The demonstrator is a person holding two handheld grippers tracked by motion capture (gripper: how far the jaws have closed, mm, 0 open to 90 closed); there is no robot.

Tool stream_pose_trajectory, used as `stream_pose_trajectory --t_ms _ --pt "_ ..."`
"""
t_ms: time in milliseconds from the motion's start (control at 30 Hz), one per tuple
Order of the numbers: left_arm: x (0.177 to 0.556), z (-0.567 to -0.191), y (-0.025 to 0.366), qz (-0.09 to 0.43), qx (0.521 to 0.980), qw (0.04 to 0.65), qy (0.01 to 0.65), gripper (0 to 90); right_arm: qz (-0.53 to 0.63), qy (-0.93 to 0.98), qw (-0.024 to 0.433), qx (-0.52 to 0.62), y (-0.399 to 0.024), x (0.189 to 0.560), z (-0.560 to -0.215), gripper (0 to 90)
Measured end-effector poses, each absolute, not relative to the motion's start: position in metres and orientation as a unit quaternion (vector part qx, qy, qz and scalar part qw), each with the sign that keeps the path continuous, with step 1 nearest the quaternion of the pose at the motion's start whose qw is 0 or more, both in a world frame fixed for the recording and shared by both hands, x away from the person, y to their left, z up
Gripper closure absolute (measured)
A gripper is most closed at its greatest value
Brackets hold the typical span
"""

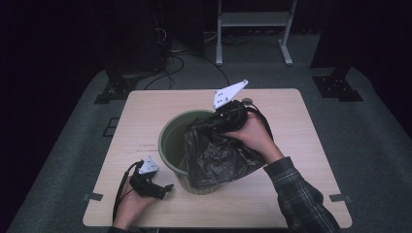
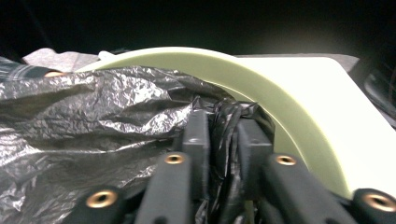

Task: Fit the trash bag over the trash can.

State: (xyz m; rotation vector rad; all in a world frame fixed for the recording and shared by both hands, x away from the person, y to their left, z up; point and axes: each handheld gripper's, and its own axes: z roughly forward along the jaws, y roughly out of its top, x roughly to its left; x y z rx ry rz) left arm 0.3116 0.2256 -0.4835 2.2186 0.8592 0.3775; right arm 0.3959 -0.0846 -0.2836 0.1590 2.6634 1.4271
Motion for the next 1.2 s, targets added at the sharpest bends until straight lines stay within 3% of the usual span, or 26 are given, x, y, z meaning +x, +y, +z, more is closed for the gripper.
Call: stream_pose_trajectory --t_ms 67,467,1000,1200 --pt "0.312 -0.484 0.226 0.146 0.860 0.358 0.333 0.0 0.479 0.873 0.061 0.061 -0.089 0.396 -0.283 64.9" --pt "0.312 -0.484 0.226 0.147 0.860 0.358 0.334 0.0 0.481 0.869 0.045 0.104 -0.128 0.388 -0.278 42.8" --pt "0.312 -0.484 0.226 0.147 0.859 0.358 0.334 0.0 0.514 0.845 0.043 0.141 -0.180 0.376 -0.299 37.1" --pt "0.312 -0.484 0.226 0.147 0.859 0.358 0.334 0.0 0.505 0.845 0.066 0.162 -0.192 0.379 -0.307 46.9"
